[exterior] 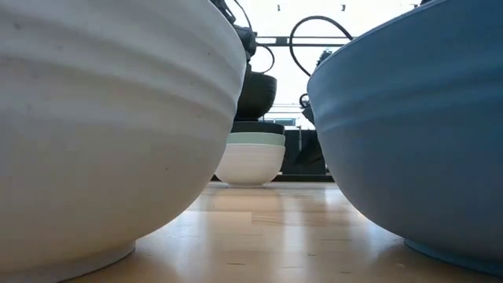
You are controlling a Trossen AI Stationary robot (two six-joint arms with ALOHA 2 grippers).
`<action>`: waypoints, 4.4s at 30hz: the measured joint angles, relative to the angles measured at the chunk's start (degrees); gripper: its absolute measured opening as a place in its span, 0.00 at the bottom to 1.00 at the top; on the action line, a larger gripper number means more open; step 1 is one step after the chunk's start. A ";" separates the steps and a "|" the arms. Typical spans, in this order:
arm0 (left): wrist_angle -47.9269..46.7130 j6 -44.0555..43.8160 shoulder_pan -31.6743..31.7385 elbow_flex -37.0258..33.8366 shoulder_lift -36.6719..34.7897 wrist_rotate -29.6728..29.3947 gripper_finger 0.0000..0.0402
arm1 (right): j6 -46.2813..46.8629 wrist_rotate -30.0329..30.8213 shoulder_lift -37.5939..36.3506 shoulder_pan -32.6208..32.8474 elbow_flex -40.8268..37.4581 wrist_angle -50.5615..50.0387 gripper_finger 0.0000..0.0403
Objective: Nest bowls inside each other
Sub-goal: Stack the black bowl on top of the black bowl
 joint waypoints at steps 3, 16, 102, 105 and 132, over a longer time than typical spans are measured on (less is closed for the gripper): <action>-0.27 0.04 -0.14 -0.02 1.11 -0.24 0.03 | -0.02 0.12 -1.81 0.62 0.00 -1.72 0.00; 0.62 2.01 -0.17 -0.02 6.30 -2.78 0.03 | -0.45 7.05 -12.53 6.92 -0.02 -11.91 0.00; -1.89 1.95 -0.04 11.68 7.36 4.31 0.23 | -1.06 12.22 -16.31 13.17 -0.02 -17.24 0.01; -1.78 1.70 -0.05 14.47 7.32 4.32 0.23 | -1.06 12.23 -16.31 13.17 -0.02 -17.24 0.01; -1.83 2.05 -1.68 8.59 7.53 4.07 0.03 | -1.48 12.22 -16.31 13.17 -0.02 -18.50 0.01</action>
